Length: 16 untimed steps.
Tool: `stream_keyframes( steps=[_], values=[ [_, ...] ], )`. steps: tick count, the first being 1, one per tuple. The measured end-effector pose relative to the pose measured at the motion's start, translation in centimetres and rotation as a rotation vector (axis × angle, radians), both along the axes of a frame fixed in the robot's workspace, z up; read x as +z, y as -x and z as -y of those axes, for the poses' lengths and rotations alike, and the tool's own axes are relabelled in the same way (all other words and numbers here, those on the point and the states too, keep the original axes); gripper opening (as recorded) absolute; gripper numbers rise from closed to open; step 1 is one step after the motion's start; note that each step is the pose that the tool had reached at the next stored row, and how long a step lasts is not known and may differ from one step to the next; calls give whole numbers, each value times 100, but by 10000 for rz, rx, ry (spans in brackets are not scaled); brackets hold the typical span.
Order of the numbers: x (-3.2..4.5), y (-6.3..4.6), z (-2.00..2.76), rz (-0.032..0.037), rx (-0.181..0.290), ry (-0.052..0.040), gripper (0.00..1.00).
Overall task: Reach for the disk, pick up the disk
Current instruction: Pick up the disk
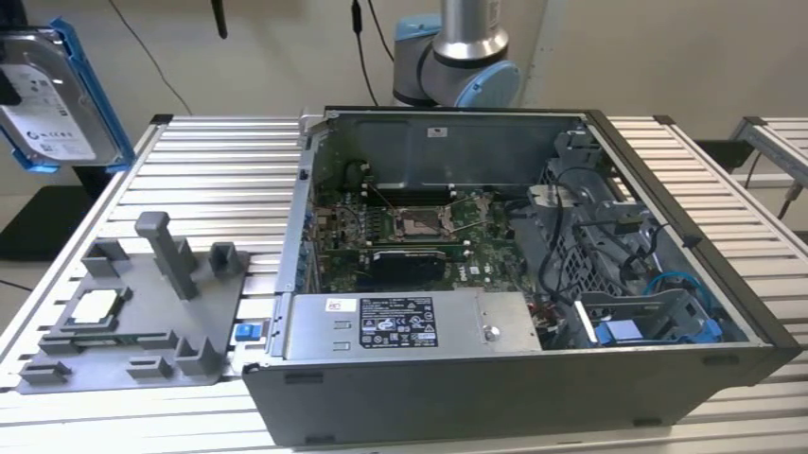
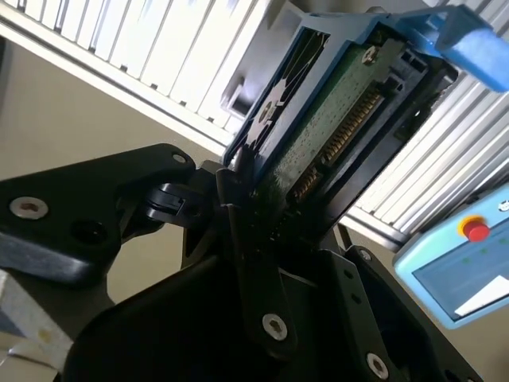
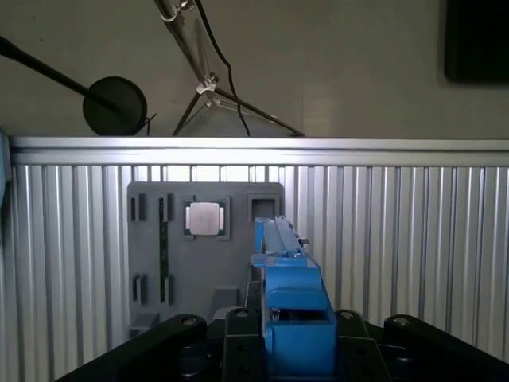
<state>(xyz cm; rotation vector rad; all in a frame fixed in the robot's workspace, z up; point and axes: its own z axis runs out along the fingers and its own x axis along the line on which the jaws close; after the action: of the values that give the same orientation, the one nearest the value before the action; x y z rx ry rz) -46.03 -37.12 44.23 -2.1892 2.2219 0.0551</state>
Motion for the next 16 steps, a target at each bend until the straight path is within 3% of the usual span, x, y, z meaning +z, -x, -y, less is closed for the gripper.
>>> stream_keyframes(
  steps=[7,16],
  values=[
    [163,0,0,1,1,0,0],
    [440,0,0,0,1,0,0]
  ],
)
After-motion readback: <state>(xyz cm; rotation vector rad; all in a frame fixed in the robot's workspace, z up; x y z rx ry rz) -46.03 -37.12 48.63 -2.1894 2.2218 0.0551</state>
